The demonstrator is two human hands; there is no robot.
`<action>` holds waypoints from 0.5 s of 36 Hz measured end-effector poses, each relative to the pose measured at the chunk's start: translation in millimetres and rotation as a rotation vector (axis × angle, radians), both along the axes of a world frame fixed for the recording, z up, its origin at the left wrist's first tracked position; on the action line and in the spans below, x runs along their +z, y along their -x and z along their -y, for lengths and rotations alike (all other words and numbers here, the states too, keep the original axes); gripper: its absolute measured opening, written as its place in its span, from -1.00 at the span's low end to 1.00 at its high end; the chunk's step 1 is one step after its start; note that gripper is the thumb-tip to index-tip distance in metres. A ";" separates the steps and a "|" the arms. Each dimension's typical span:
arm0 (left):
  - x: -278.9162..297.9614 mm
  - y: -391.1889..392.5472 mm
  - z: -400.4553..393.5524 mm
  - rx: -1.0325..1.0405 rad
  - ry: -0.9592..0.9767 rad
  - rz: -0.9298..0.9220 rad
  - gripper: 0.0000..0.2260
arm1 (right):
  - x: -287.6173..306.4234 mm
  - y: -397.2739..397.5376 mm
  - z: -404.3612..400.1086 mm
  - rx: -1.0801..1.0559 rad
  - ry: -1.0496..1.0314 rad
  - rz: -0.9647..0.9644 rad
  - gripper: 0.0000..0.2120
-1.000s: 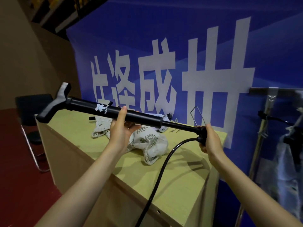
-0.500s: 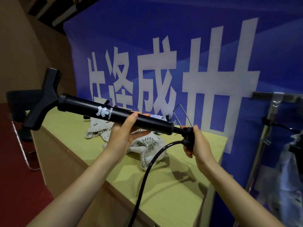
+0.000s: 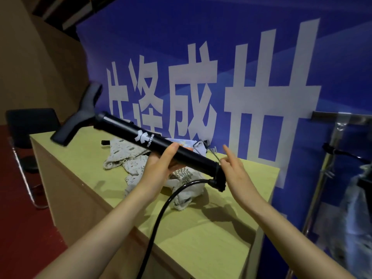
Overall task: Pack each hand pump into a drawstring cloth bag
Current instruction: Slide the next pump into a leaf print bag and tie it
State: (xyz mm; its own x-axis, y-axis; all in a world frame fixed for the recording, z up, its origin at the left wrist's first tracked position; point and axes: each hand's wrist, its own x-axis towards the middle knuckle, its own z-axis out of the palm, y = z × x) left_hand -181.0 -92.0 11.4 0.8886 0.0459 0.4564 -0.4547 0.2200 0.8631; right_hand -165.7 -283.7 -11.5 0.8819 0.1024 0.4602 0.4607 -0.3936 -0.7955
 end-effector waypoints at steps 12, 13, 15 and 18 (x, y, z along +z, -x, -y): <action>33.1 -16.7 10.3 0.181 -0.323 -0.172 -0.57 | -6.2 9.0 -21.9 0.173 -0.156 0.102 -0.86; 35.3 -19.7 7.6 0.195 -0.385 -0.208 -0.56 | -8.2 8.4 -23.1 0.170 -0.172 0.082 -0.85; 39.5 -24.8 2.1 0.237 -0.544 -0.265 -0.52 | -12.7 7.2 -26.0 0.156 -0.195 0.044 -0.84; 40.8 -27.8 -8.1 0.421 -0.666 -0.190 -0.63 | -19.9 4.1 -31.9 0.105 -0.207 0.013 -0.73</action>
State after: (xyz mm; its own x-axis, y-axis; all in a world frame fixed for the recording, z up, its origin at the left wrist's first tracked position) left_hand -153.1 -83.8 52.1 0.9224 0.1653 0.3490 -0.2177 -0.5238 0.8236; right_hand -169.8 -251.8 -31.3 0.8652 0.0951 0.4923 0.5014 -0.1723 -0.8479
